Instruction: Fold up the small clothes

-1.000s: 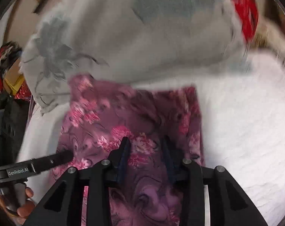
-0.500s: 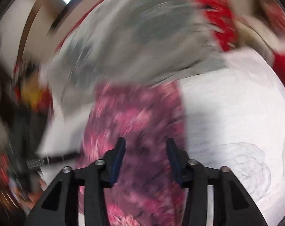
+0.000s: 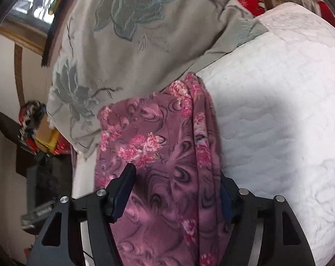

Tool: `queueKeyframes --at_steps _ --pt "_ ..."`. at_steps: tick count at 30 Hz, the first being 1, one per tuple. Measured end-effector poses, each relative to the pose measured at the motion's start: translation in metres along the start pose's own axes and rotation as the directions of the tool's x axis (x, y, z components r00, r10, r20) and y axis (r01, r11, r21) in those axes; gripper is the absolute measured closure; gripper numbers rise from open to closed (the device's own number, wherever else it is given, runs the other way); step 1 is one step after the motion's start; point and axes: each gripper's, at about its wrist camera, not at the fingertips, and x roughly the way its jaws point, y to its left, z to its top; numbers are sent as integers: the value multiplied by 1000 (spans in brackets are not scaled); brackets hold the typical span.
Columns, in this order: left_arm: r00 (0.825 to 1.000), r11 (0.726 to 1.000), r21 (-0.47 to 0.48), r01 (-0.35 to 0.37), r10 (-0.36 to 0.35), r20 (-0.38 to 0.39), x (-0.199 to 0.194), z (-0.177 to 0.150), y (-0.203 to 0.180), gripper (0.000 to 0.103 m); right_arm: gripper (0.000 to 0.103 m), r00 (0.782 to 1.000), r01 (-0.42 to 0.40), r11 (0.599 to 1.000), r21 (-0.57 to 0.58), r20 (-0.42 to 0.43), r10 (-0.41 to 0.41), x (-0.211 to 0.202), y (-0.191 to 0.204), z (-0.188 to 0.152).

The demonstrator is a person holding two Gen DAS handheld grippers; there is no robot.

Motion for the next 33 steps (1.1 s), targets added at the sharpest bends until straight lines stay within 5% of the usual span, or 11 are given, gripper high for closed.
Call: queueKeyframes --at_steps 2,4,19,29,33 --pt "1000 1000 4 3 -3 -3 1 2 -1 73 70 1000 27 999 -43 3 -27 -4 5 -2" --pt "1000 1000 23 18 -18 3 -6 -2 -5 80 80 999 19 997 -70 33 -16 -13 9 -5" --pt "988 989 136 -64 43 150 -130 -67 -17 82 82 994 -44 995 -91 100 53 -66 70 -54" --pt "983 996 49 -80 70 169 -228 -133 63 81 81 995 -93 987 -130 15 95 -45 130 -107" --pt "987 995 -11 -101 101 125 -234 -153 109 78 81 995 -97 990 -106 -47 92 -18 133 -140"
